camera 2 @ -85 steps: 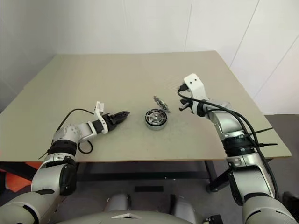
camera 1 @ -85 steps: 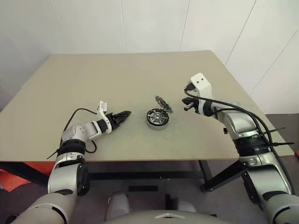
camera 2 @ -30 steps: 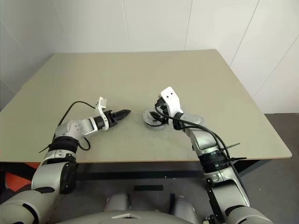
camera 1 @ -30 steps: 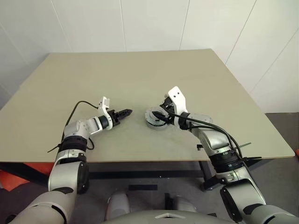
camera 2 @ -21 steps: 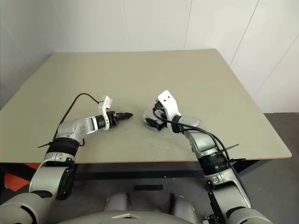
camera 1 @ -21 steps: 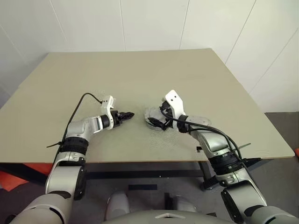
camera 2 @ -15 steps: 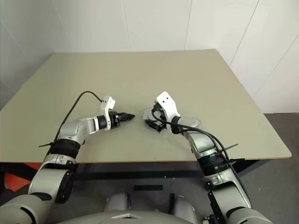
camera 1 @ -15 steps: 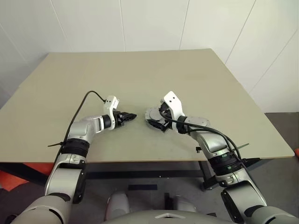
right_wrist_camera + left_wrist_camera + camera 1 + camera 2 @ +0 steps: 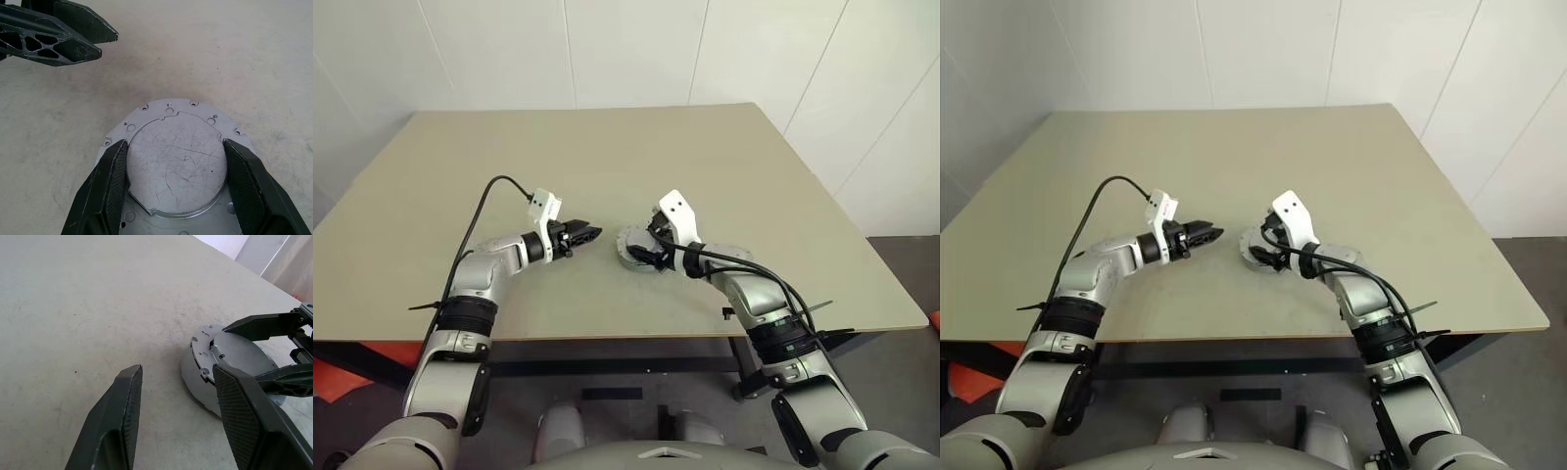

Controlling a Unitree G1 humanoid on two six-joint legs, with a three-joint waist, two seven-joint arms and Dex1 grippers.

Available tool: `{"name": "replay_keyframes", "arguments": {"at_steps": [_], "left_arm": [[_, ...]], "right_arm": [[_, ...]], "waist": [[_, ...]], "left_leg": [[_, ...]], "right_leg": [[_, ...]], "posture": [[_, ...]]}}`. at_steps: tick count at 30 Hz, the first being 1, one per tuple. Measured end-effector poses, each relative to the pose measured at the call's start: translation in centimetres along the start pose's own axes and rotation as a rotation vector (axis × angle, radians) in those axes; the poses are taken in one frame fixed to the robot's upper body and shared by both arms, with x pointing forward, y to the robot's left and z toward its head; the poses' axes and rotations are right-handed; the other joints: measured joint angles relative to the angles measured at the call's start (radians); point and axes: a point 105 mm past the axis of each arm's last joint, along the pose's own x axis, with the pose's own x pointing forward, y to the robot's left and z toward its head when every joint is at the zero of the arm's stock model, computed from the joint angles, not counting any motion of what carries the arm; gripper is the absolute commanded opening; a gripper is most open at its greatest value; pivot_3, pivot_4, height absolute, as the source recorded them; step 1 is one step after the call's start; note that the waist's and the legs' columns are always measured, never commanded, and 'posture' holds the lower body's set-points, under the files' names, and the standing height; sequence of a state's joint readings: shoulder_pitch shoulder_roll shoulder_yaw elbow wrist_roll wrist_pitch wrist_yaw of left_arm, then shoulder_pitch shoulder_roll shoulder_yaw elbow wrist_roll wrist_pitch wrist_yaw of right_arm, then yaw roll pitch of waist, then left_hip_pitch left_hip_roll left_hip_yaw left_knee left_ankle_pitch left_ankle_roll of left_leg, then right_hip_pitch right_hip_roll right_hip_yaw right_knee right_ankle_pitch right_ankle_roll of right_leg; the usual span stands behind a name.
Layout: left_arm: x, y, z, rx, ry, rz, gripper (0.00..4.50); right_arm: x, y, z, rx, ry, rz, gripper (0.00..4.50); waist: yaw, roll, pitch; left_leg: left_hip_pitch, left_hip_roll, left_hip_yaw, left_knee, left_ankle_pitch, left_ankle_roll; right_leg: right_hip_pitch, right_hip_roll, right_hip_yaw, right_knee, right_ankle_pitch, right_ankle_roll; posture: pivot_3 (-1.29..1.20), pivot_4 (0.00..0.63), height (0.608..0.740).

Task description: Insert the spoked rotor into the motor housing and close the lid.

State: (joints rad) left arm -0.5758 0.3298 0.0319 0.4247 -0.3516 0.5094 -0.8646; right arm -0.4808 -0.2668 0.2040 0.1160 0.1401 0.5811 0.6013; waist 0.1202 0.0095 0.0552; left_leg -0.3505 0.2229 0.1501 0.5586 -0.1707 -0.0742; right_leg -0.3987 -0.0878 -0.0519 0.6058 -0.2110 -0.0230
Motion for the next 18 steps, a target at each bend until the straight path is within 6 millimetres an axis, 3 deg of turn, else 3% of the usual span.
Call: {"name": "replay_keyframes", "arguments": {"at_steps": [18], "left_arm": [[-0.09,0.07,-0.01,0.002,-0.003,0.002,2.43]], "right_arm": [[-0.31,-0.11,-0.01,-0.003,0.013,0.013,2.94]], "waist": [[0.003,0.000,0.000]], "left_leg": [[-0.001,0.000,0.000,0.001,0.000,0.000]], "right_leg": [[0.000,0.000,0.000,0.000,0.000,0.000]], "posture": [[0.00,0.000,0.740]]}}
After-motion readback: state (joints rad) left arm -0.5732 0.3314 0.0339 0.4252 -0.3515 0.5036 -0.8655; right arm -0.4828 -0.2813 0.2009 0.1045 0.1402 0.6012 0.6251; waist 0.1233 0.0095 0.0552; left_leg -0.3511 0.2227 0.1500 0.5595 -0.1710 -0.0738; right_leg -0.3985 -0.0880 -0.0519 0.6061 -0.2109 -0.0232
